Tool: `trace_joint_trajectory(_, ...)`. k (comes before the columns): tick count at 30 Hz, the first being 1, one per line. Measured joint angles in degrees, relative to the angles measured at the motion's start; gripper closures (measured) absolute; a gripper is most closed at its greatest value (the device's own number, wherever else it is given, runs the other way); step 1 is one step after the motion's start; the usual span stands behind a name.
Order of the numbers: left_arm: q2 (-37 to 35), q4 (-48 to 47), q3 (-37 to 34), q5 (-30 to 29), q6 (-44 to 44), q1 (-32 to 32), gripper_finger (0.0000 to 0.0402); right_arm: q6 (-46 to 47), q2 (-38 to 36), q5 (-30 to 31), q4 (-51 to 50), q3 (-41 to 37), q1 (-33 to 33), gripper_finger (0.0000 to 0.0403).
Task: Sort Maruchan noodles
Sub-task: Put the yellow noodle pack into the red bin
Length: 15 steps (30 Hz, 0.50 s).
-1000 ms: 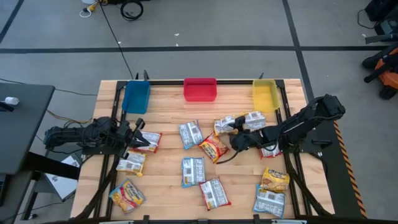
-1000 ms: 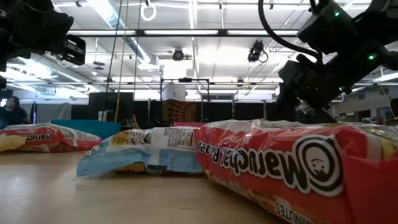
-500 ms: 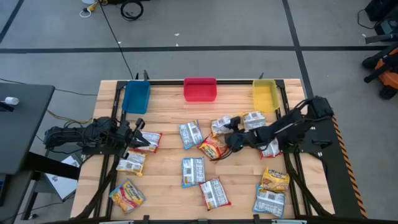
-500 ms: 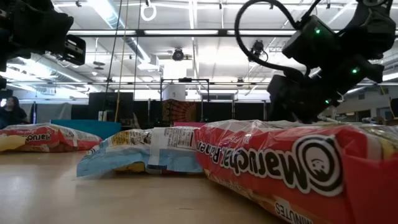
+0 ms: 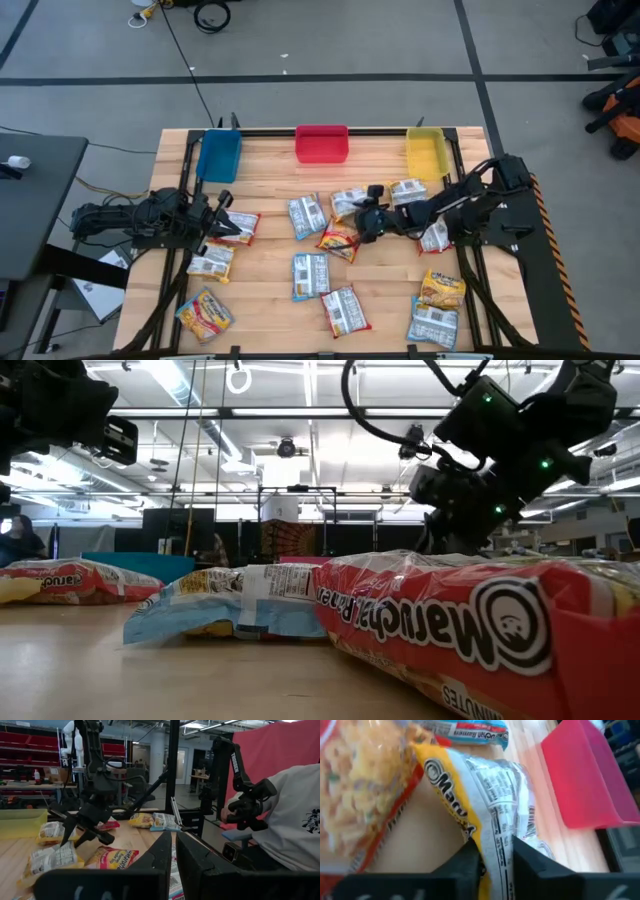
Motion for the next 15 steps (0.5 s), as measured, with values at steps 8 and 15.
trace_joint_trajectory(8, 0.0, 0.0, 0.0, 0.0, 0.0, 0.0, 0.0370, 10.2, 0.1, -6.7, -0.9, 9.3, -1.2, 0.0379)
trace_joint_trajectory(15, 0.0, 0.0, 0.0, 0.0, 0.0, 0.0, 0.0370, 25.8, 0.0, -11.0, -1.3, 21.7, -7.3, 0.0378)
